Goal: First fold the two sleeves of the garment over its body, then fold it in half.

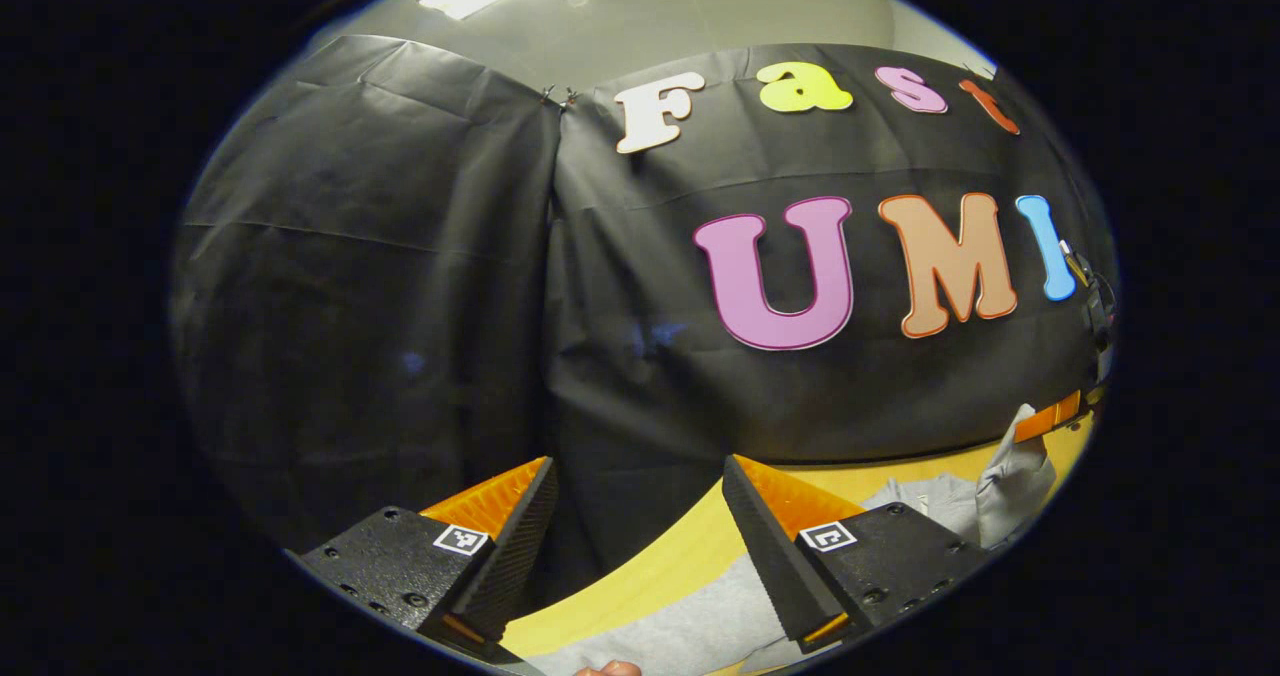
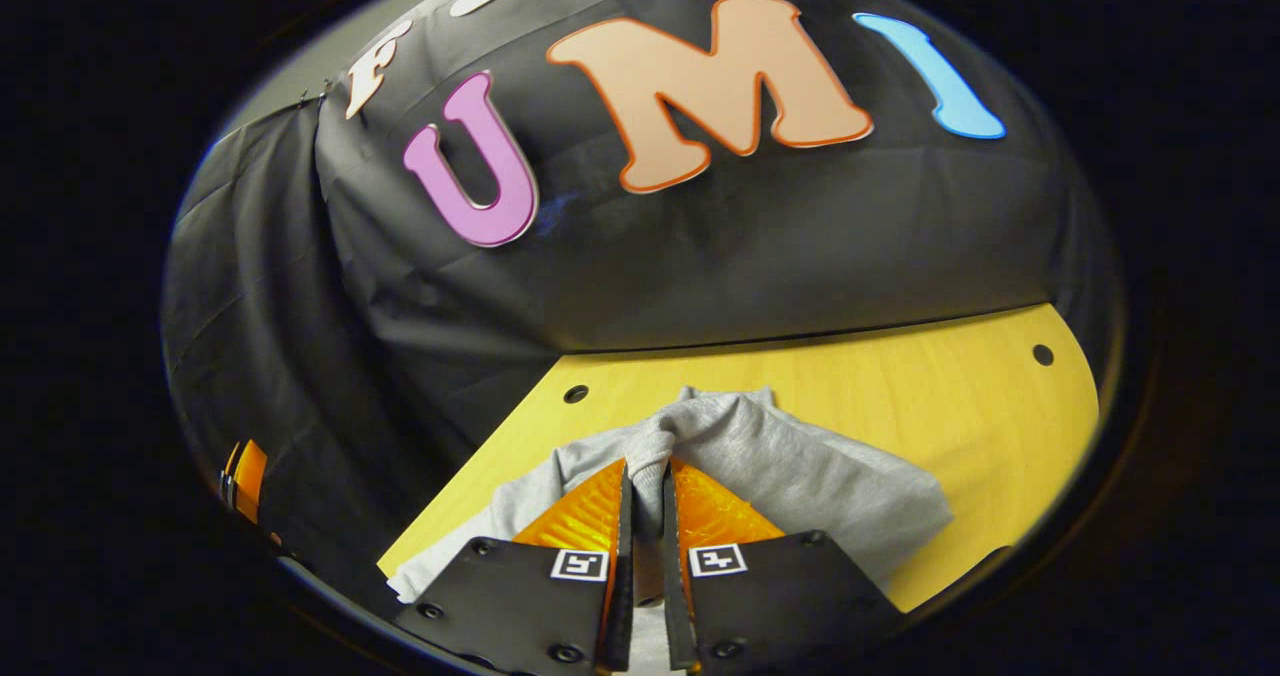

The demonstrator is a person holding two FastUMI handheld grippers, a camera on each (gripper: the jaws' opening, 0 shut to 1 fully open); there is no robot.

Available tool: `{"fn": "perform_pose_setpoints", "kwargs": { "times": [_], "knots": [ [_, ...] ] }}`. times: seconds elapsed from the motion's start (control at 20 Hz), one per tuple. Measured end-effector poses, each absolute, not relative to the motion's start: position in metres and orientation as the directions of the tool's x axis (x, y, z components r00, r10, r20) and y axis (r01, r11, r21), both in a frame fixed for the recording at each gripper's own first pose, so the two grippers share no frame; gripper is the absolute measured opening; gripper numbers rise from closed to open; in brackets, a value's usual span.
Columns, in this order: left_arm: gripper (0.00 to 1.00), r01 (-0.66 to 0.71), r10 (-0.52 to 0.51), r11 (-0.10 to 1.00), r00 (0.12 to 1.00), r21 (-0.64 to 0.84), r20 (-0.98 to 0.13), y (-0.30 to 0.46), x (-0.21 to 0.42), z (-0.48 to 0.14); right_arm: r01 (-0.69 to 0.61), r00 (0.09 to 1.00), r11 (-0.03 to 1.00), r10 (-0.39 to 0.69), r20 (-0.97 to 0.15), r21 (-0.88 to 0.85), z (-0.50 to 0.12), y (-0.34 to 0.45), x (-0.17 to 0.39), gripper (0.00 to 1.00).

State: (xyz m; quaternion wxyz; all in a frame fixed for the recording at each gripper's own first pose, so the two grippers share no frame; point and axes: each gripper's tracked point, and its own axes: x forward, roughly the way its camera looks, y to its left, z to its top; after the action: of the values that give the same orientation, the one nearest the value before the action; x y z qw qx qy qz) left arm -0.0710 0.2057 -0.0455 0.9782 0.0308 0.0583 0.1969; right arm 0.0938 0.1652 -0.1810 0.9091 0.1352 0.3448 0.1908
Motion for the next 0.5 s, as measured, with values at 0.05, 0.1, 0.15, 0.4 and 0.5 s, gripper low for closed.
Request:
{"fn": "perform_pose_setpoints", "kwargs": {
  "times": [0.05,0.1,0.15,0.4,0.5],
  "knots": [
    [0.96,-0.397,0.405,0.914,0.909,0.087,-0.103,0.215,-0.077,-0.046,-0.273,0.670,0.885,0.456,-0.585,0.377,-0.188,0.182,0.092,0.15],
    [0.96,-0.411,0.419,0.907,0.902,0.092,-0.106,0.224,-0.082,-0.048,-0.292,0.654,0.882,0.466,-0.595,0.370,-0.197,0.195,0.092,0.15],
    [0.97,-0.423,0.432,0.901,0.895,0.099,-0.110,0.233,-0.086,-0.050,-0.312,0.635,0.878,0.477,-0.607,0.364,-0.209,0.209,0.091,0.15],
    [0.96,-0.475,0.491,0.869,0.861,0.137,-0.130,0.271,-0.115,-0.061,-0.396,0.541,0.864,0.493,-0.681,0.311,-0.260,0.264,0.076,0.15],
    [1.00,-0.485,0.504,0.862,0.851,0.147,-0.148,0.283,-0.124,-0.069,-0.408,0.493,0.859,0.493,-0.717,0.310,-0.282,0.278,0.069,0.14]
  ]
}}
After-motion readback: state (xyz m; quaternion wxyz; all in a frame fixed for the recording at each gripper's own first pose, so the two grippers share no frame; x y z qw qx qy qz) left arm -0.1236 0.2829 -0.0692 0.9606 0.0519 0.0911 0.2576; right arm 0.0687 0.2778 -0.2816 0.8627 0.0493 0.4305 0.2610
